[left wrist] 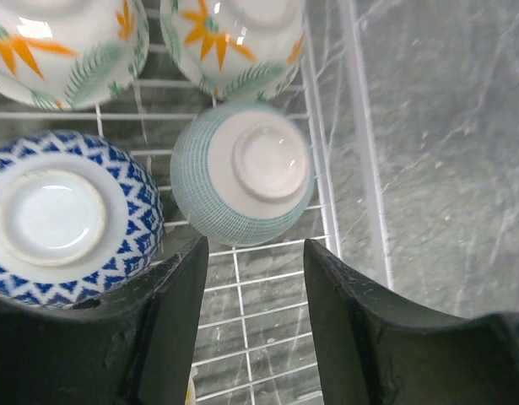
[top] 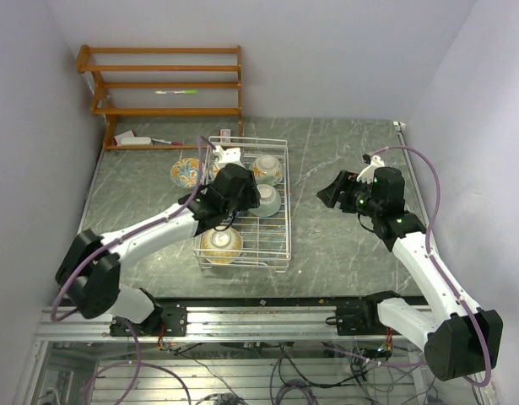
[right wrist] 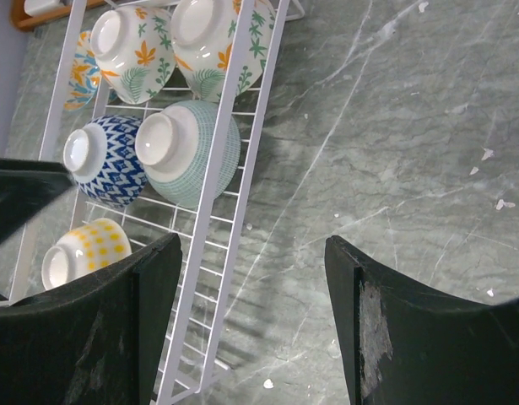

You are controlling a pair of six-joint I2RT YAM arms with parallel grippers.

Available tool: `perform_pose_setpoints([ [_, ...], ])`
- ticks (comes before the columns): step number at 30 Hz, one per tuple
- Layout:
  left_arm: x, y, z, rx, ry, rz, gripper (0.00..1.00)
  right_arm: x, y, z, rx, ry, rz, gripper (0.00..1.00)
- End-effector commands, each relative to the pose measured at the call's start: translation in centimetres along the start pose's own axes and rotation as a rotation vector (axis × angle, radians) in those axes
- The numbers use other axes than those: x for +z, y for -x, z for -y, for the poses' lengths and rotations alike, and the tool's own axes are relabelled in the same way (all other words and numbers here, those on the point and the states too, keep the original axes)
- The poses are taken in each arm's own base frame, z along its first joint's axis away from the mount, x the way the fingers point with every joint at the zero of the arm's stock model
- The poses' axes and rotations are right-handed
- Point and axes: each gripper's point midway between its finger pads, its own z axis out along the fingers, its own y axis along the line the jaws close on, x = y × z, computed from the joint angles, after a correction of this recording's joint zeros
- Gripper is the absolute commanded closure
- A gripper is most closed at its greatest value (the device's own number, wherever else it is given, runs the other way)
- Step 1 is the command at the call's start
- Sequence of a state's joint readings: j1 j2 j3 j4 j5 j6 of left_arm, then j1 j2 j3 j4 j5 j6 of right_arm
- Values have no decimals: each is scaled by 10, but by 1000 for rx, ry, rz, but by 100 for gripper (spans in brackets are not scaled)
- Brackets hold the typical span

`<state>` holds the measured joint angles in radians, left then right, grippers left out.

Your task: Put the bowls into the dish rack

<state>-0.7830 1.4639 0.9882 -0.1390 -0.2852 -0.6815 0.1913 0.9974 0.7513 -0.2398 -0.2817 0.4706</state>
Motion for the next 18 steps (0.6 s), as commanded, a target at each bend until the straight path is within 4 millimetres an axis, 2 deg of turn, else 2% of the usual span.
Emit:
perform_pose_setpoints([
  [1,-32,49,2,54,23,137,38,1,0,0,-2,12,7,31],
  [5,-42,78,-23,88,125,210,36,0,1,-2,-3,20,7,31],
  [8,-45,101,-50,35,174,256,29,-2,0,-2,-7,20,7,31],
  [12,-48,126,-100,-65,267,316,28,-3,-1,-2,-11,21,-1,31],
  [18,-49,147,-175,-207,410,370,23,-3,-3,-2,-9,24,-7,31],
])
